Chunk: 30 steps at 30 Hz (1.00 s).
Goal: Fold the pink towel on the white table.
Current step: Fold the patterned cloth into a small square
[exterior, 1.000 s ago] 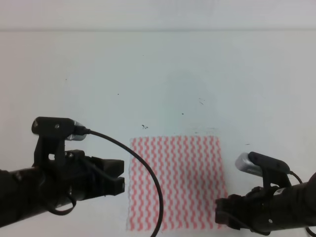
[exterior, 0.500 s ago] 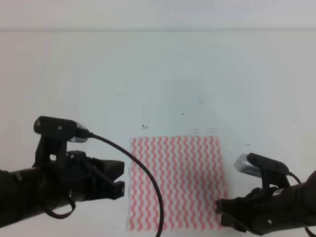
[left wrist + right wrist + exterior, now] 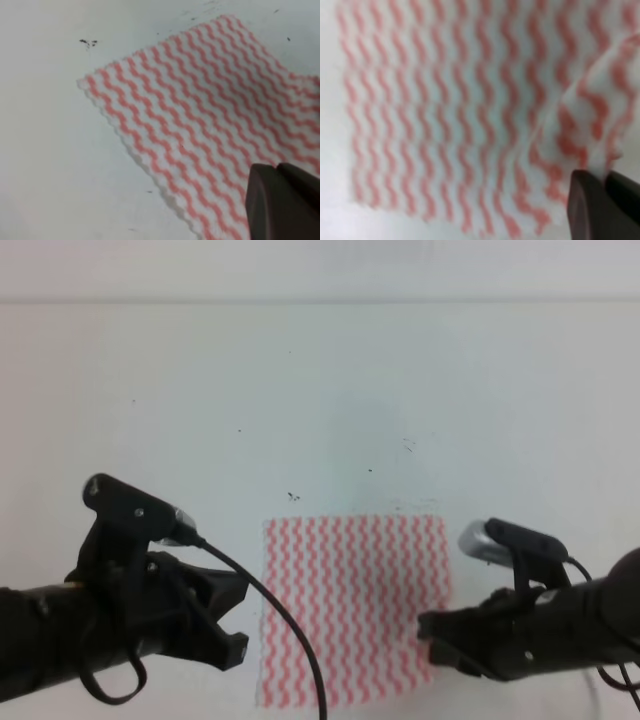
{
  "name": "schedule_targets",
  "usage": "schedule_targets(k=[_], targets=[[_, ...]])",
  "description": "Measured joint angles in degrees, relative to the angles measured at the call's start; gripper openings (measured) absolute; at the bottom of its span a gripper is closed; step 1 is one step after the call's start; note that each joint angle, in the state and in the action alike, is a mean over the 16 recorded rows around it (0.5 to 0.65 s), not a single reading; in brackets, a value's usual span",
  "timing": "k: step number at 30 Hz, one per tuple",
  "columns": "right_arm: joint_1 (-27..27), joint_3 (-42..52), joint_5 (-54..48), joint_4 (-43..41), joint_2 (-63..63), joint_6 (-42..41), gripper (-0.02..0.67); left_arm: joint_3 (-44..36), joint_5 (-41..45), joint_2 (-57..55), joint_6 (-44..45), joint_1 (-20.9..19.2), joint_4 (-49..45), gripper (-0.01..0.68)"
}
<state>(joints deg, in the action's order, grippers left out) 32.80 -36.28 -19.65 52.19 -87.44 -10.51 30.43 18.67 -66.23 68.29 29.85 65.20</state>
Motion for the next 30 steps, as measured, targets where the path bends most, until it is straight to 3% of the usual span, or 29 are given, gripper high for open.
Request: schedule_targets(k=[21,30], targets=[[0.0,-7.1,1.7,0.0,0.1,0.0,-0.016,0.0,2.6,-1.6,7.9,0.0,-2.0,-0.001],[0.0,-7.2,6.7,0.1,0.1,0.0,-0.016,0.0,5.3,-2.6,13.1,0.0,-0.2,0.107]])
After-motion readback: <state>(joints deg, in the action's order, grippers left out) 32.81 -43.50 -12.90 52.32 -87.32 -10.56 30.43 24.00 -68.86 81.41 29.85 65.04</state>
